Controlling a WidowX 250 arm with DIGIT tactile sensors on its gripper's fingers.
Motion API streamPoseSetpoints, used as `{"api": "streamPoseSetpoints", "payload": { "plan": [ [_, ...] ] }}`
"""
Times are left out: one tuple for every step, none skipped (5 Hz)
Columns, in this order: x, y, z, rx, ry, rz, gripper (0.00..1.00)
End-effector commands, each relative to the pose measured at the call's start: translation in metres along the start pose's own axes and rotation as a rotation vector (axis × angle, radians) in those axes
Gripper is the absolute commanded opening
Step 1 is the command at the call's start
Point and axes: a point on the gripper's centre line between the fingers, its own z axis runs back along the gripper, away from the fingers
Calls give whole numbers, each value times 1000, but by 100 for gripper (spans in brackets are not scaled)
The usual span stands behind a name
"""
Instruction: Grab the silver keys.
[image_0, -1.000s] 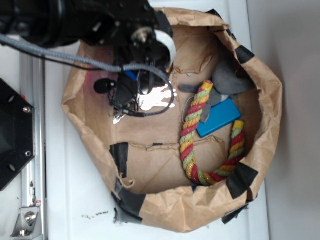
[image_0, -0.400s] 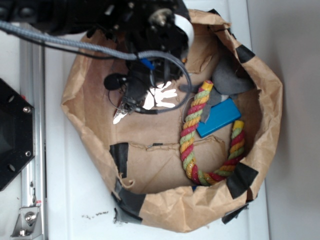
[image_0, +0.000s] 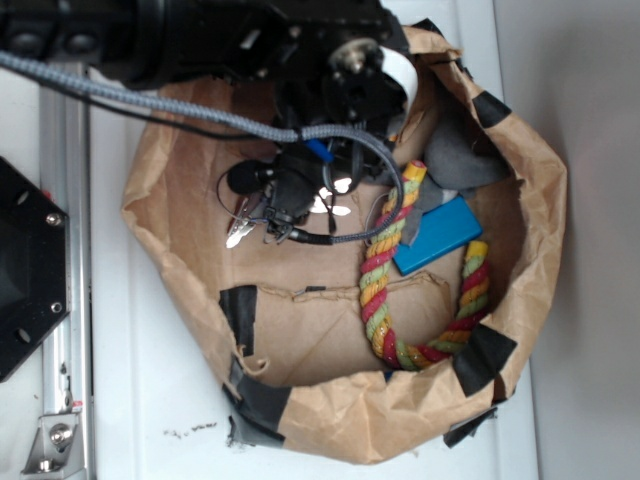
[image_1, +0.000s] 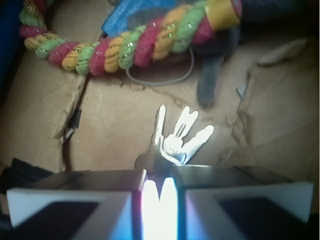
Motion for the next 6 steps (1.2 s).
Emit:
{"api": "streamPoseSetpoints", "payload": {
  "plan": [
    [-15,-19,-6,32,112,-19,100],
    [-19,-25,-7,25,130,29,100],
    [-18,-34,-10,-14,153,153,100],
    [-14,-34,-14,-65,139,287,100],
    [-15,-39,-17,-67,132,288,100],
    [-15,-39,-19,-66,134,278,100]
  ]
}}
